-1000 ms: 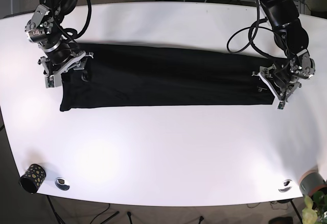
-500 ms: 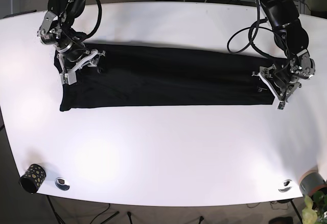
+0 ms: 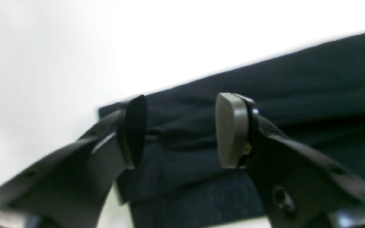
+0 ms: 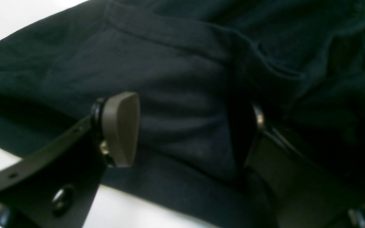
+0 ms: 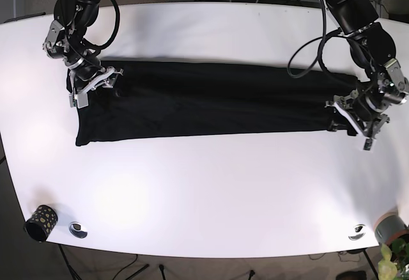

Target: Fold the T-shirt properly

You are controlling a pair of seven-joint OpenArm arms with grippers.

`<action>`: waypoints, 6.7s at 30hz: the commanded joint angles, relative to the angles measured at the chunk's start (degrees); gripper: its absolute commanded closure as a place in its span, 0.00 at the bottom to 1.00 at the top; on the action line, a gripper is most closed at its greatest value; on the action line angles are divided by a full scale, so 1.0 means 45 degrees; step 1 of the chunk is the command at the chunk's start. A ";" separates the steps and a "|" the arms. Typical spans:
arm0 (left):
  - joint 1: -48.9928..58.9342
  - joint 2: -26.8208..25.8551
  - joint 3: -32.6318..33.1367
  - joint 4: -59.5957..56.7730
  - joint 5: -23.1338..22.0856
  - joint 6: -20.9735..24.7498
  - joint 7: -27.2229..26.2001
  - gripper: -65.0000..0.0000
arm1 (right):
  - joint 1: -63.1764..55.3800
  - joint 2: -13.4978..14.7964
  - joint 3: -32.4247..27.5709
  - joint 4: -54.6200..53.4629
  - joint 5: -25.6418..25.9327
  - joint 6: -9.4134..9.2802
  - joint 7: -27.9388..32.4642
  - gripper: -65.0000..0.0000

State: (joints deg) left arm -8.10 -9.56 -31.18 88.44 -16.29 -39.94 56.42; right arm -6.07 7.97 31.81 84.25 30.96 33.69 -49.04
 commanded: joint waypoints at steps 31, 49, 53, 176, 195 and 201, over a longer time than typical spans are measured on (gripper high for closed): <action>0.0090 0.0220 -0.2439 -0.2883 -0.1351 -0.0013 0.0892 0.15 | 0.0010 0.0154 0.0051 0.0023 -0.0306 -0.0132 -0.0229 0.35; 0.0207 -0.0014 -0.2517 -0.2199 -0.1331 -0.0013 0.0892 0.29 | 0.0010 0.0134 0.0051 0.0004 -0.0306 -0.0132 -0.0229 0.35; 0.0188 -0.0464 -0.2537 -0.2238 -0.1370 -0.0013 0.0873 0.23 | 0.0010 0.0134 0.0051 0.0004 -0.0306 -0.0132 -0.0229 0.35; 0.0657 0.2545 0.8247 0.3174 0.0954 0.2185 -0.0749 0.41 | 0.0537 0.0154 -0.0535 0.0023 -0.0228 -0.0151 -0.0229 0.35; -0.0398 0.1627 0.6352 -0.2472 0.0896 0.1326 -0.2272 0.41 | 0.0557 0.0134 -0.0554 -0.0016 -0.0287 -0.0132 -0.0229 0.35; -0.0242 0.1627 0.6391 -0.0499 0.0876 0.1287 -0.1823 0.41 | 0.0557 0.0134 -0.0554 -0.0016 -0.0267 -0.0132 -0.0229 0.35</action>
State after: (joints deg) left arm -8.03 -2.26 -2.59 81.38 -11.22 -33.80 48.62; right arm -3.86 8.23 29.30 83.74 29.85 33.04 -49.54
